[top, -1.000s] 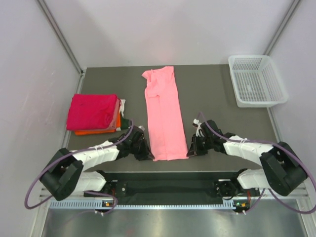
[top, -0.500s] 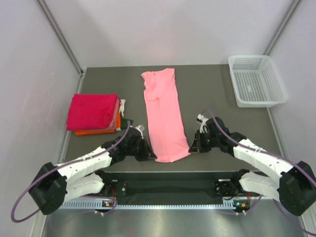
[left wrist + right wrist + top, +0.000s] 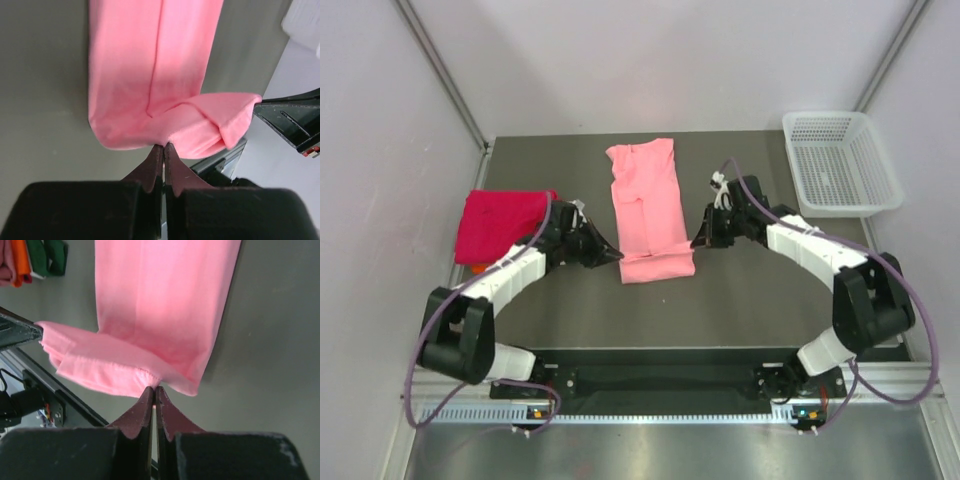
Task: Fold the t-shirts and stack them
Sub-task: Fold the tshirt
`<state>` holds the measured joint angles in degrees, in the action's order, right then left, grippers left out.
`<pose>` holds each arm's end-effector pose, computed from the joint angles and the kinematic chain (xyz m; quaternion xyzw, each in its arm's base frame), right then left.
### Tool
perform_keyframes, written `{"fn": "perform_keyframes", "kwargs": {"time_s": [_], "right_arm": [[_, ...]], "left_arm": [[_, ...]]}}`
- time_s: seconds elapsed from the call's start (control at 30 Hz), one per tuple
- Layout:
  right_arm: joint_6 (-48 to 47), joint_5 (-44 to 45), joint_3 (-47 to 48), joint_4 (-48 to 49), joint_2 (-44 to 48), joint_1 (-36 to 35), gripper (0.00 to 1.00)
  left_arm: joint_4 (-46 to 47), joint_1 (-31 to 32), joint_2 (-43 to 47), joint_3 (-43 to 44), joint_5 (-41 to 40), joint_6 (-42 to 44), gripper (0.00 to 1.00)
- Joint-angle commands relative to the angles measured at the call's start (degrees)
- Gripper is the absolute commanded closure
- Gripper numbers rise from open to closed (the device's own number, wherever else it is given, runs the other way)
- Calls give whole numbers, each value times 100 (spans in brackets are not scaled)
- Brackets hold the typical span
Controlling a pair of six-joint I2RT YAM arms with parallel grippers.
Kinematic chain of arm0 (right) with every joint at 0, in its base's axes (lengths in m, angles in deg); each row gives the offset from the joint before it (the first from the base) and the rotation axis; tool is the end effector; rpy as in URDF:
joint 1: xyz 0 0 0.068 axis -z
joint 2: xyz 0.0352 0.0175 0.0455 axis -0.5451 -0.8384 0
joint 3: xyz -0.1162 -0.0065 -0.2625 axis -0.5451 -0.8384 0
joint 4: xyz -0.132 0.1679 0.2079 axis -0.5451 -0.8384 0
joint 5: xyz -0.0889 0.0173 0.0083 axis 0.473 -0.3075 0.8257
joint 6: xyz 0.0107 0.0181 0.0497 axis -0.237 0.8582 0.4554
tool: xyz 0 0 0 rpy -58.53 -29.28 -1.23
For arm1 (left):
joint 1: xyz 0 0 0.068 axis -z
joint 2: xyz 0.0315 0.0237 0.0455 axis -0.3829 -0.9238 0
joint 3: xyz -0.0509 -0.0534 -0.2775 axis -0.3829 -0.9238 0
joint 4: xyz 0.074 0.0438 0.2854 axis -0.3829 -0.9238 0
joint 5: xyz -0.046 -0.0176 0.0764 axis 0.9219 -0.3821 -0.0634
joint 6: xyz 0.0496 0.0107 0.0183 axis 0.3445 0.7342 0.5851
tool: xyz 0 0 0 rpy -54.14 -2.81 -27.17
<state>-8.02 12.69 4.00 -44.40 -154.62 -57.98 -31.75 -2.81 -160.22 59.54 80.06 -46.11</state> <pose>0.3023 0.1562 0.2280 -0.0567 0.9191 0.3199 0.2229 0.2731 -0.1143 0.2037 -0.1866 0.8882 -0.3854 0.1666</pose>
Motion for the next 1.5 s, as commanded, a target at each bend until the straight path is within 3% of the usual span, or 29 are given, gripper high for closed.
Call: {"fn": "perform_keyframes", "kwargs": {"time_s": [0.0,0.13,0.33,0.8,0.83,0.9,0.93,0.97,1.03,1.2,1.33,1.47], "right_arm": [[-200,-191,854,89,-587,271,100],[-200,-420,1603,45,-1605,552,100],[-86,-394,2552,-24,-2388,579,100],[-68,-341,4300,-605,-3594,623,100],[-77,-306,4380,-649,-3725,632,86],[-33,-253,4521,-641,-3796,658,52],[-33,-218,4522,-641,-3762,684,35],[-68,-174,4478,-641,-3700,684,27],[-121,-156,4146,-474,-3394,711,22],[-112,-218,2477,237,-2409,790,26],[-112,-472,1360,791,-1785,781,47],[-138,-893,840,1037,-1740,764,53]], "left_arm": [[212,-466,-499,535,507,264,100],[738,-731,-1280,895,560,151,100],[809,-898,-2064,1615,490,194,100],[1064,-1091,-3382,2767,709,19,100],[1064,-1100,-3427,2829,700,27,93],[950,-1135,-3515,2961,543,89,59],[941,-1144,-3480,2961,507,115,49],[941,-1144,-3436,2944,377,211,30],[801,-1135,-3208,2813,235,343,19],[615,-1118,-2401,1998,-47,678,19],[721,-960,-1846,1144,-38,748,28],[957,-793,-1564,537,76,704,37]]}}
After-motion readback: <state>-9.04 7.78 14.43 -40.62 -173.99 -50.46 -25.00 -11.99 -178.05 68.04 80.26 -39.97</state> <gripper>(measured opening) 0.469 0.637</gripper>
